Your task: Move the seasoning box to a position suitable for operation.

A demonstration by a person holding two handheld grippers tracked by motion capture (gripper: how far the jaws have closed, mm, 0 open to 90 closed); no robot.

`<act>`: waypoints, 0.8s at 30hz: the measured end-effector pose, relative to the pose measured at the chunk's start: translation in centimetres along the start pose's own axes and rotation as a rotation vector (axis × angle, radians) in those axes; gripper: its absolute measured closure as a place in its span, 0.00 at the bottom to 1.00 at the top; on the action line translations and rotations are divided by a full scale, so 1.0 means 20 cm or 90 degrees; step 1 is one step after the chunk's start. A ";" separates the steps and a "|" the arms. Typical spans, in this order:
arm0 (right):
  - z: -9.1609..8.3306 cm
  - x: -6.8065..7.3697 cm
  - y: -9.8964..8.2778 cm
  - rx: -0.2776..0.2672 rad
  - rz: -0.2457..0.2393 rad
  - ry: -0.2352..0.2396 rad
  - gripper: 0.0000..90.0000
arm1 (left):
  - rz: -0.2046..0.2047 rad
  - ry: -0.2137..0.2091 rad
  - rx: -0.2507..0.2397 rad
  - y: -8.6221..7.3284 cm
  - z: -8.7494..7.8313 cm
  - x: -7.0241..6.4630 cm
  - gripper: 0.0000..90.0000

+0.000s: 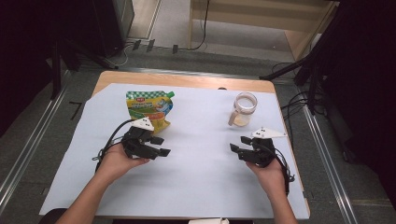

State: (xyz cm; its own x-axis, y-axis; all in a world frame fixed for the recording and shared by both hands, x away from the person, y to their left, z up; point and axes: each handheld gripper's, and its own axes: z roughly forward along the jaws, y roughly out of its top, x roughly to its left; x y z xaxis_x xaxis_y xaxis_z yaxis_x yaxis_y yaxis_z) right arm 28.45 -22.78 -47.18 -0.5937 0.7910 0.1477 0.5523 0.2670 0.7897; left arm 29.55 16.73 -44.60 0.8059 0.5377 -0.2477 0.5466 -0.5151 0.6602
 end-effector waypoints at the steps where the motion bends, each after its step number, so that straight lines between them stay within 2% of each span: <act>1: 0.00 0.00 0.00 0.000 0.000 0.000 0.50 | -0.004 -0.004 -0.005 0.00 0.00 0.00 0.48; 5: -0.04 -0.01 0.01 -0.015 -0.004 -0.019 0.49 | 0.004 -0.006 -0.015 0.01 -0.02 -0.01 0.48; 10: -0.03 -0.06 0.04 -0.031 0.017 -0.040 0.48 | 0.005 -0.006 -0.011 0.01 -0.02 -0.02 0.48; 15: 0.00 -0.09 0.05 -0.028 0.013 -0.054 0.48 | 0.013 -0.001 -0.006 0.00 -0.02 -0.03 0.48; 16: 0.01 -0.13 0.06 -0.026 0.021 -0.063 0.48 | 0.013 0.000 -0.006 -0.01 -0.02 -0.03 0.48; 21: 0.04 -0.20 0.05 -0.015 0.058 -0.060 0.48 | 0.017 0.001 0.000 -0.02 -0.02 -0.04 0.48; 24: 0.05 -0.24 0.05 -0.012 0.058 -0.075 0.46 | 0.017 -0.001 0.006 -0.03 -0.01 -0.04 0.48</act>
State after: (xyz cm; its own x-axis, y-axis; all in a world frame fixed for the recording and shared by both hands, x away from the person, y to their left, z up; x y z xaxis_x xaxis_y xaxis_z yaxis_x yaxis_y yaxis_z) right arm 32.43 -25.65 -47.74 -0.4675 0.8714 0.1490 0.5893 0.1815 0.7873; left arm 28.62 16.70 -44.66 0.8204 0.5226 -0.2318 0.5273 -0.5351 0.6600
